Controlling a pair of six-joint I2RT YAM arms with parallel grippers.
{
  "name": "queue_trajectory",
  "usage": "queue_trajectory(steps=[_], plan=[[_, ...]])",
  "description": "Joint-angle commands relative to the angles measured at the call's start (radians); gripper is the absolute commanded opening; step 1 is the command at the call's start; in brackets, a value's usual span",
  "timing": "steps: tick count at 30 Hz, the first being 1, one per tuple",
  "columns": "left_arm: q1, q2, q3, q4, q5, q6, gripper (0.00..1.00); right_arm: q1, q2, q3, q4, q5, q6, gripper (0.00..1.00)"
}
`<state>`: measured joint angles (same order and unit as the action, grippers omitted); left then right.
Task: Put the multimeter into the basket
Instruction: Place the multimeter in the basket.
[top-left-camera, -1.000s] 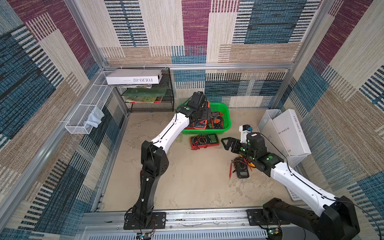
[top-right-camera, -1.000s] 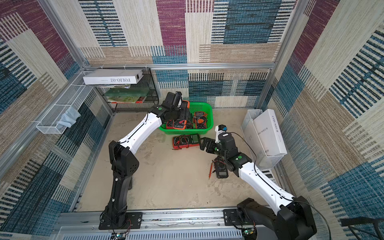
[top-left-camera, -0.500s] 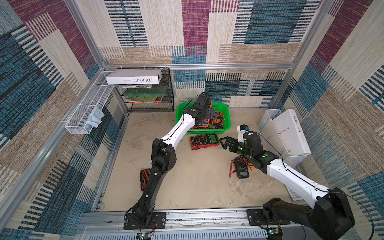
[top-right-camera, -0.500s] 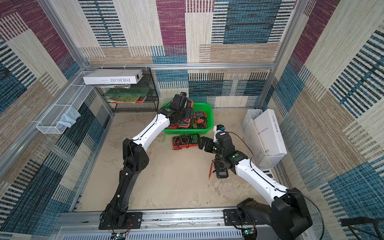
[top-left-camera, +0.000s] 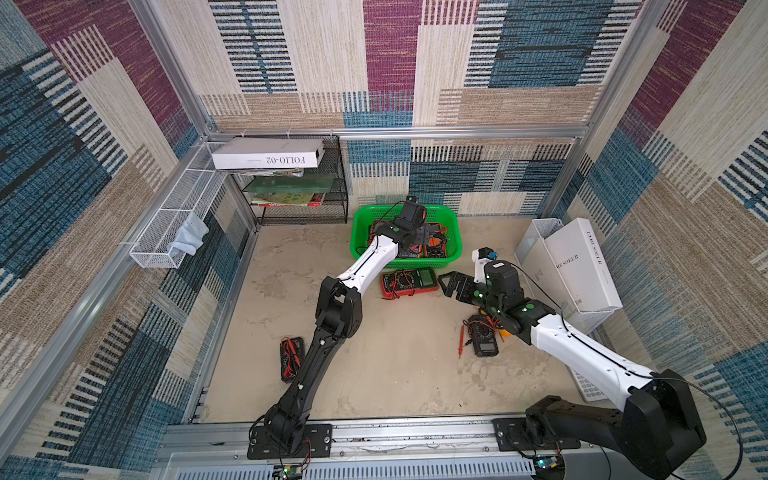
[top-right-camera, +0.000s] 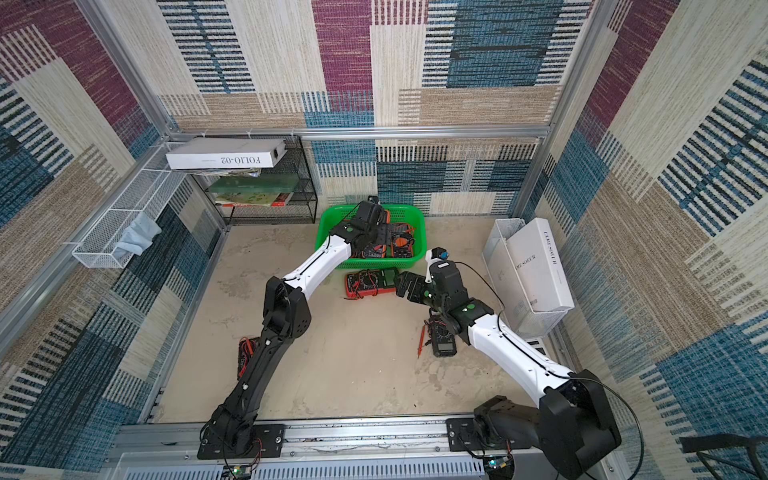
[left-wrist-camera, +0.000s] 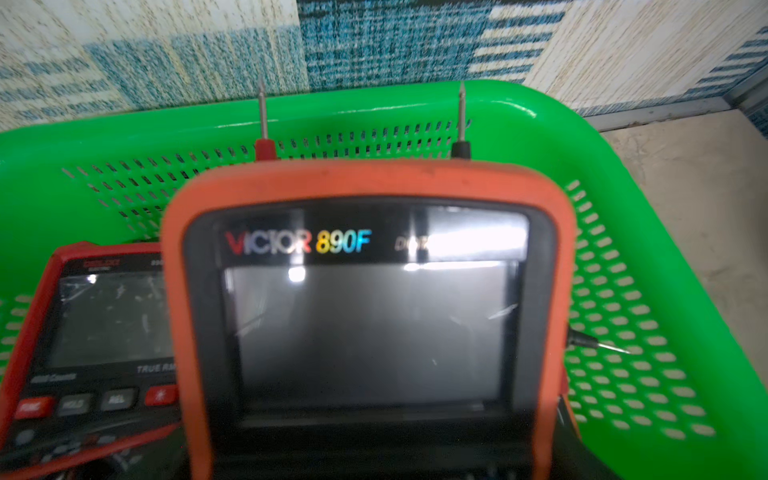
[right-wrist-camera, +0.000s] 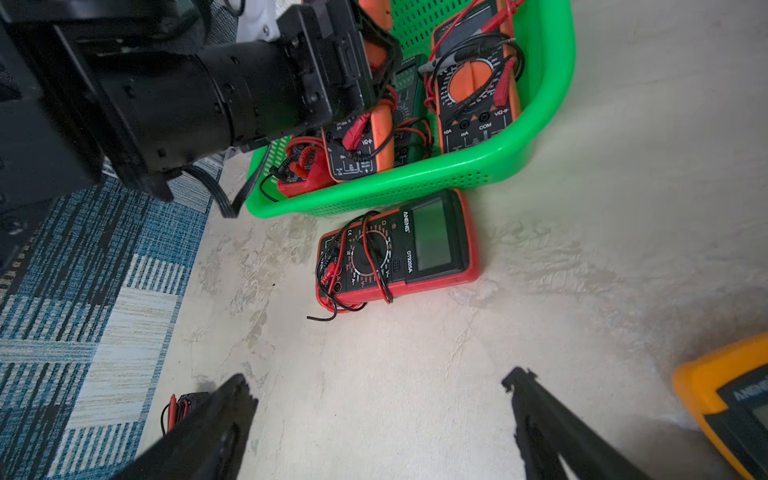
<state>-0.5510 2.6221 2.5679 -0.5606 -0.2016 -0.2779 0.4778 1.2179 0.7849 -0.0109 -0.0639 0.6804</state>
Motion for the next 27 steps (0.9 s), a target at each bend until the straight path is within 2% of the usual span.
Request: queue_trajectory(steps=[1, 8, 12, 15, 19, 21, 24, 27], plan=[[0.000, 0.003, 0.005, 0.005, -0.044, -0.001, 0.08, 0.002, 0.008, 0.010, 0.003, 0.004, -0.013, 1.00], [0.003, 0.013, -0.012, -0.023, -0.070, 0.010, 0.13, 0.002, 0.028, 0.018, 0.006, -0.008, -0.016, 1.00], [0.003, 0.018, -0.027, -0.032, -0.070, 0.008, 0.22, 0.003, 0.030, 0.021, 0.005, -0.008, -0.019, 0.99], [0.005, 0.024, -0.029, -0.040, -0.060, 0.002, 0.35, 0.002, 0.026, 0.022, 0.000, -0.007, -0.021, 1.00], [0.006, 0.029, -0.029, -0.058, -0.055, -0.004, 0.69, 0.004, 0.018, 0.019, -0.003, -0.005, -0.019, 1.00], [0.007, 0.029, -0.029, -0.066, -0.058, -0.010, 0.81, 0.003, 0.013, 0.018, -0.006, -0.007, -0.018, 1.00], [0.012, 0.023, -0.029, -0.077, -0.059, -0.026, 0.93, 0.004, 0.000, 0.017, -0.015, -0.005, -0.019, 0.99], [0.016, 0.011, -0.029, -0.088, -0.056, -0.035, 1.00, 0.004, -0.014, 0.019, -0.024, 0.002, -0.020, 1.00]])
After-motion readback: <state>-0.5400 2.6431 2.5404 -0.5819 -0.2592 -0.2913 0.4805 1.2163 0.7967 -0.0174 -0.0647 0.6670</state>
